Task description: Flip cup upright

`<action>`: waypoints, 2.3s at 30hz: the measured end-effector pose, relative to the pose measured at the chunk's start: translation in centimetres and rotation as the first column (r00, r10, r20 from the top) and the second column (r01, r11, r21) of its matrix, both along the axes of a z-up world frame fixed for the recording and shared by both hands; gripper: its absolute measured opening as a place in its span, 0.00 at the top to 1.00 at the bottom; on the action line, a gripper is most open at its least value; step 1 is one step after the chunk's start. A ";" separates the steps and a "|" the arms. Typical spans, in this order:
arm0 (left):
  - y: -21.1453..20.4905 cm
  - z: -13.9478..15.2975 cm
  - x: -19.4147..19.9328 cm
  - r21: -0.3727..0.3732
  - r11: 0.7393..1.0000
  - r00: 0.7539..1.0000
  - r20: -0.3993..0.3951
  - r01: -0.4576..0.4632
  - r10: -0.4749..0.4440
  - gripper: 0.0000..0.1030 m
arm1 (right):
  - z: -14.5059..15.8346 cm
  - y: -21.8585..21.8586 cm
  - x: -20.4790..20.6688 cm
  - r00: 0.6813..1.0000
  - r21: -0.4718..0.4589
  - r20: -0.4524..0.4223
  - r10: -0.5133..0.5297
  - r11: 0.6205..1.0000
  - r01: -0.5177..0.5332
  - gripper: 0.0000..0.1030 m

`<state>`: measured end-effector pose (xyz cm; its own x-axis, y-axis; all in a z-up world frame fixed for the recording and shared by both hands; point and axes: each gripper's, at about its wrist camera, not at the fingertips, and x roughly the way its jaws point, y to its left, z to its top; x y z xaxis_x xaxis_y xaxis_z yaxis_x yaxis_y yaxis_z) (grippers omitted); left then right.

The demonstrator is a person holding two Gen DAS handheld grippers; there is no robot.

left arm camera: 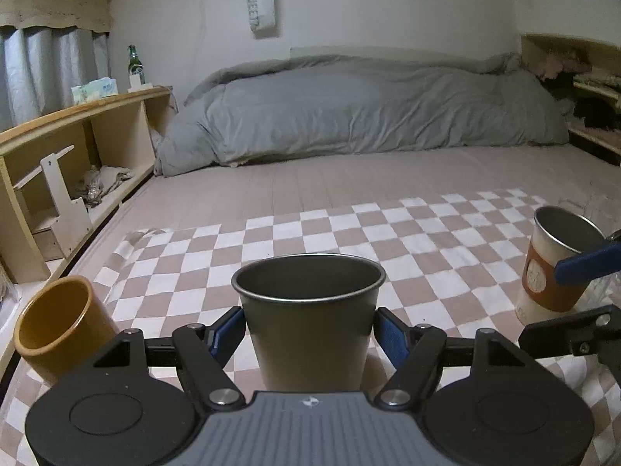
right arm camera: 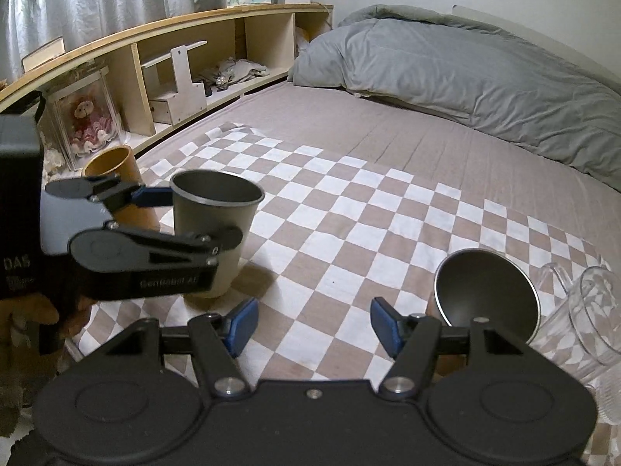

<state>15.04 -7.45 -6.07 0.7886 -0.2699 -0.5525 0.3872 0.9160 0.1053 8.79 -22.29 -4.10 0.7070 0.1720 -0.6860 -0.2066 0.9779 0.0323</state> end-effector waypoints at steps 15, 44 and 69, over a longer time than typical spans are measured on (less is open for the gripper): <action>0.3 -1.7 -0.1 -0.083 0.996 0.996 0.085 0.029 -0.022 0.29 | 0.0 -0.1 0.1 1.000 0.010 0.002 -0.004 1.000 0.004 0.37; 1.9 4.1 -3.8 -0.125 0.992 0.997 0.068 -0.032 0.041 0.04 | 2.6 -1.2 -1.0 0.994 0.051 0.089 -0.070 0.997 0.066 0.19; 5.3 8.6 -13.0 -0.136 0.980 0.987 0.048 -0.147 0.155 0.00 | 5.8 0.5 -9.8 0.964 -0.029 0.241 -0.112 0.992 0.122 0.00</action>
